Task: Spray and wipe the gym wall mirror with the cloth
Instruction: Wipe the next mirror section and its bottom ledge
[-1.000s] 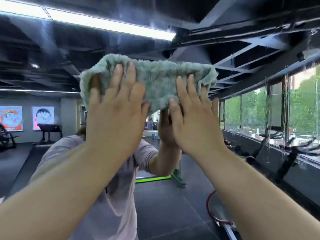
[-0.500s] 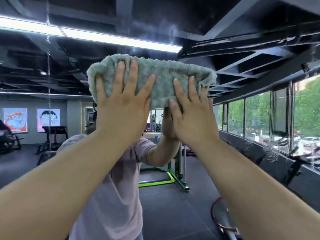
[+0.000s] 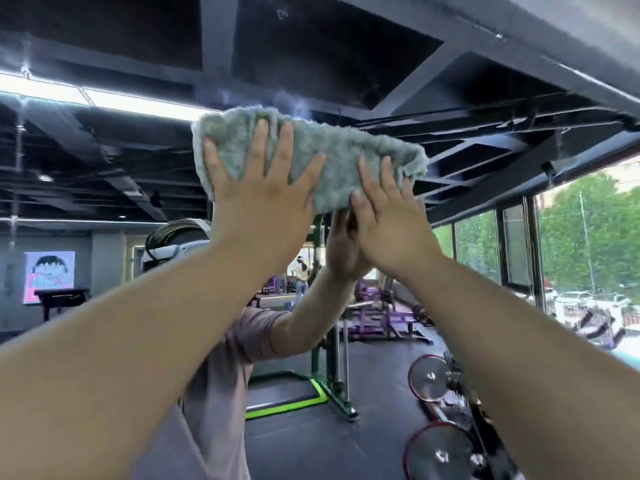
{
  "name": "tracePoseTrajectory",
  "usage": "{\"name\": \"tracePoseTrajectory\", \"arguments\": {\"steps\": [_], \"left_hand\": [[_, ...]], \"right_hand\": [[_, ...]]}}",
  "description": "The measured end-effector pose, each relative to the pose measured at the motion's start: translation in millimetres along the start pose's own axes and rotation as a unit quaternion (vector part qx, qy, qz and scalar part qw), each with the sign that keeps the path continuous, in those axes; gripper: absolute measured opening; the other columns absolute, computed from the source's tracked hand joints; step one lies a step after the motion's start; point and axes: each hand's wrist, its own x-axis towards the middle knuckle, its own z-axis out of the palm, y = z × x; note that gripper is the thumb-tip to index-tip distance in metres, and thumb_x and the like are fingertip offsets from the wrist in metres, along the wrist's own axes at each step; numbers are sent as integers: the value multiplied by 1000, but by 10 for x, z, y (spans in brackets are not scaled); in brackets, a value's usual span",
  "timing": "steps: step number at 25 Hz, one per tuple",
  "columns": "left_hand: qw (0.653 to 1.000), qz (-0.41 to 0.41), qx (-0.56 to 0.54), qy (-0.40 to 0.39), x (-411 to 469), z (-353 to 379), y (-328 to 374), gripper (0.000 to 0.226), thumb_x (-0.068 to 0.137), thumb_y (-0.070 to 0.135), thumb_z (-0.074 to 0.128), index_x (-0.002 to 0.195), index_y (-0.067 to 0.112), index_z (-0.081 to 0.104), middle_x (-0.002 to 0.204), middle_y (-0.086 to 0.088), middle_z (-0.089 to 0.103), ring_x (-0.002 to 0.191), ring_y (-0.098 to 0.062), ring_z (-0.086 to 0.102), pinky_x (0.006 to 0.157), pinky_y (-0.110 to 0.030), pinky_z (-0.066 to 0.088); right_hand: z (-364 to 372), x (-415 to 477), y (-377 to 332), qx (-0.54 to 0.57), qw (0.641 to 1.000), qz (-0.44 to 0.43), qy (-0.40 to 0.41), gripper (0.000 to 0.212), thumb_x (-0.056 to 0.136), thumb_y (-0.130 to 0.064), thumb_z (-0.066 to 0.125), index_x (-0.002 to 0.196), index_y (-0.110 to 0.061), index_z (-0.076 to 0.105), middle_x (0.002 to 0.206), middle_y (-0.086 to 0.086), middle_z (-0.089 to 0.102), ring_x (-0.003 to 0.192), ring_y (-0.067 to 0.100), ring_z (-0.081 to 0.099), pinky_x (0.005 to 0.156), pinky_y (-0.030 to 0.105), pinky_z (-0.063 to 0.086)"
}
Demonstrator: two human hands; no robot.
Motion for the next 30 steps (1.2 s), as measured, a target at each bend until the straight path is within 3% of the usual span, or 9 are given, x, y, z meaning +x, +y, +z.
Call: {"name": "tracePoseTrajectory", "arguments": {"steps": [3, 6, 9, 12, 18, 25, 30], "left_hand": [[1000, -16, 3, 3, 20, 71, 116, 55, 99, 44, 11, 153, 38, 0, 162, -10, -11, 148, -34, -8, 106, -73, -2], [999, -7, 12, 32, -269, 111, 187, 56, 97, 42, 17, 152, 33, 22, 161, -14, 12, 147, -36, 12, 103, -75, 7], [997, -49, 49, 22, 304, 28, 164, 56, 97, 44, 10, 153, 38, 4, 163, -6, 0, 149, -29, 2, 106, -72, 7], [996, -80, 26, 39, 1195, -236, 1, 54, 100, 44, 14, 152, 41, 1, 163, 0, -5, 149, -26, -4, 108, -72, 3], [997, -68, 43, 25, 1155, -223, -70, 54, 99, 46, 14, 151, 43, 1, 163, 6, -7, 149, -21, -4, 111, -66, 4], [997, -76, 6, -20, 1859, -546, -358, 55, 99, 48, 17, 151, 45, -1, 162, 7, -9, 149, -21, -7, 112, -63, -1], [999, 12, 33, -37, 1851, -547, -585, 53, 99, 53, 15, 148, 51, -2, 160, 14, -13, 149, -17, -8, 116, -61, 3]], "right_hand": [[65, -173, 58, 13, 999, -36, 19, 56, 101, -52, 10, 154, -36, 2, 162, -6, -9, 149, 20, -11, 119, 42, -6], [139, -360, 165, -24, 994, -105, 20, 64, 95, -58, 4, 154, -34, 2, 162, -8, -8, 149, 18, -10, 119, 38, -8], [-163, 552, 211, -43, 993, -98, 55, 58, 100, -53, 11, 154, -32, 1, 163, -3, -7, 149, 24, -7, 119, 46, -4], [-482, 1327, 134, -56, 991, -105, 54, 56, 102, -51, 12, 154, -35, -4, 163, -4, -10, 149, 25, -7, 119, 50, -3], [-368, 1116, 229, -78, 977, -179, 82, 52, 102, -51, 10, 152, -42, 0, 163, -9, -5, 149, 19, -5, 117, 51, -8], [-739, 1839, -207, -58, 989, -114, 77, 51, 103, -47, 10, 153, -41, 0, 163, -10, -3, 149, 25, -1, 118, 53, -5], [-776, 1756, -57, -82, 981, -140, 109, 52, 103, -48, 15, 153, -40, 8, 162, -10, 5, 149, 20, 7, 118, 52, -2]]}}
